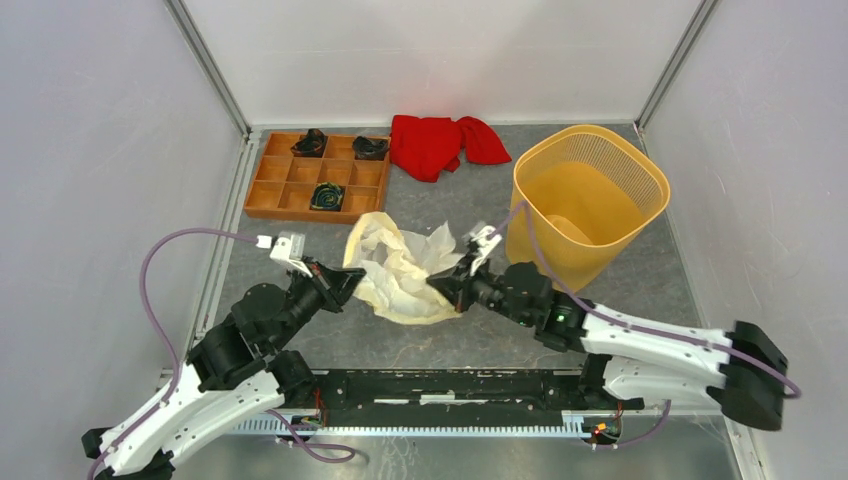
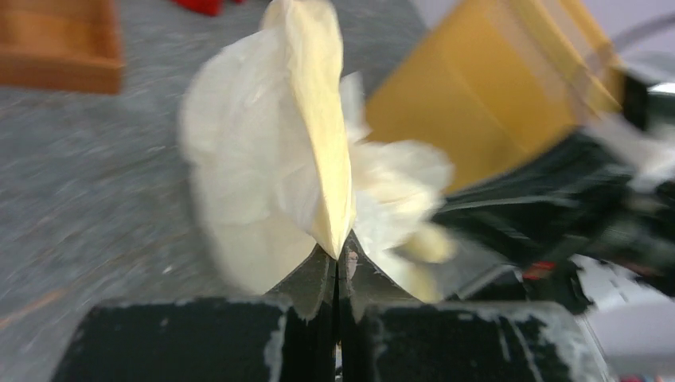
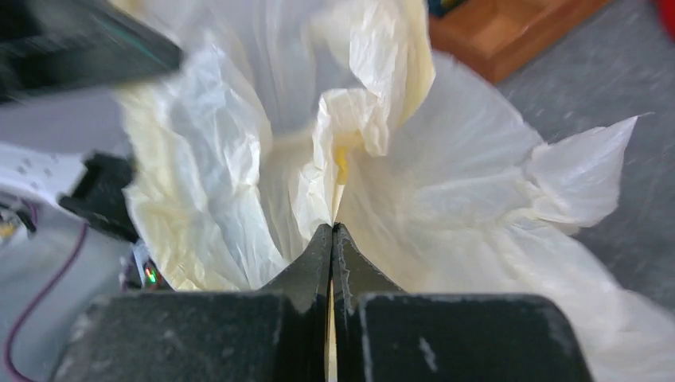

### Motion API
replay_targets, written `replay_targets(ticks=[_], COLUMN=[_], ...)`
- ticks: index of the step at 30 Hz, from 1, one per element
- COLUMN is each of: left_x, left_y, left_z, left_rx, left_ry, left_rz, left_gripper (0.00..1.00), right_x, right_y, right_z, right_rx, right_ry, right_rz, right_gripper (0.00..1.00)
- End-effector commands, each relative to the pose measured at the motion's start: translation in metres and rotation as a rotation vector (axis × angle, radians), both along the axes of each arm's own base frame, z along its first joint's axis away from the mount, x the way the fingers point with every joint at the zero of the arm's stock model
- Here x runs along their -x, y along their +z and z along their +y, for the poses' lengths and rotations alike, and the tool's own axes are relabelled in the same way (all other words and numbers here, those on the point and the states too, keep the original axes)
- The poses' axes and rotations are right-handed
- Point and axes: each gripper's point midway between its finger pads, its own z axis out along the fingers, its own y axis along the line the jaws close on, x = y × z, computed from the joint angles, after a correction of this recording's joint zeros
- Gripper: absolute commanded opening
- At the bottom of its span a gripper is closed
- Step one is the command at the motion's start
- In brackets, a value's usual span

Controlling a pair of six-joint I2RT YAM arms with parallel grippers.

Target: Put the trash bags into the trash bin

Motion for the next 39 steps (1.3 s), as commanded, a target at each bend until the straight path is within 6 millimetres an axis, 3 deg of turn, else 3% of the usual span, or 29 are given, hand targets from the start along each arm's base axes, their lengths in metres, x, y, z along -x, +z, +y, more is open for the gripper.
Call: replay_targets(ticks=[1,3,9,11,12,13,16,19,20,22,24,26,28,30,31,32,33,34,35,39], left_x=[-0.018,-0.017,-0.02,-0.025,-0.028,-0.032,-0.032,-0.008,0.003,0.021,0.018,0.0,-0.021,-0.023,-0.019,-0.014,-0.011,-0.01,-0.012,-0.019], left_y=[-0.026,-0.032,-0.057,-0.053,-0.037,-0.013,0.089,0.194,0.219,0.248,0.23,0.178,0.091,0.001,-0.032,-0.053,-0.06,-0.055,-0.038,0.066], left_z=[0.057,0.053,0.038,0.032,0.029,0.027,0.021,0.017,0.019,0.027,0.028,0.03,0.029,0.028,0.029,0.03,0.032,0.035,0.04,0.082], left_rx=[-0.003,0.022,0.04,0.004,-0.019,-0.068,-0.104,0.025,0.078,0.171,0.203,0.204,0.145,0.03,-0.011,-0.032,-0.034,-0.028,-0.005,0.05], left_ry=[0.351,0.343,0.33,0.319,0.305,0.276,0.188,0.057,0.015,-0.021,0.0,0.092,0.216,0.283,0.304,0.312,0.311,0.31,0.317,0.418], left_rz=[0.145,0.157,0.219,0.211,0.173,0.104,-0.08,-0.278,-0.338,-0.421,-0.406,-0.285,-0.054,0.178,0.27,0.33,0.349,0.331,0.28,0.003], left_gripper=[0.02,0.02,0.02,0.02,0.02,0.02,0.02,0.02,0.02,0.02,0.02,0.02,0.02,0.02,0.02,0.02,0.02,0.02,0.02,0.02], right_x=[-0.016,-0.017,-0.039,-0.054,-0.061,-0.07,-0.076,-0.043,-0.028,-0.007,-0.002,-0.016,-0.034,-0.037,-0.036,-0.034,-0.033,-0.032,-0.033,-0.044], right_y=[0.062,0.053,-0.008,0.002,0.017,0.046,0.17,0.28,0.306,0.328,0.314,0.259,0.169,0.08,0.043,0.016,0.004,0.007,0.021,0.1], right_z=[-0.024,-0.027,-0.022,-0.014,-0.007,-0.002,0.005,0.0,-0.005,-0.016,-0.027,-0.028,-0.021,-0.014,-0.012,-0.013,-0.013,-0.011,-0.007,-0.008], right_rx=[-0.088,-0.058,0.164,0.206,0.209,0.21,0.075,-0.118,-0.175,-0.275,-0.319,-0.259,-0.104,0.058,0.13,0.184,0.211,0.217,0.215,0.189], right_ry=[-0.121,-0.138,-0.203,-0.202,-0.192,-0.191,-0.18,-0.092,-0.061,-0.021,-0.034,-0.1,-0.151,-0.141,-0.132,-0.124,-0.123,-0.107,-0.094,-0.115], right_rz=[-0.091,-0.078,-0.007,-0.014,-0.026,-0.064,-0.233,-0.41,-0.47,-0.542,-0.567,-0.517,-0.39,-0.255,-0.193,-0.143,-0.118,-0.124,-0.149,-0.295], right_gripper=[0.0,0.0,0.0,0.0,0.0,0.0,0.0,0.0,0.0,0.0,0.0,0.0,0.01,0.0,0.01,0.0,0.0,0.0,0.0,0.0])
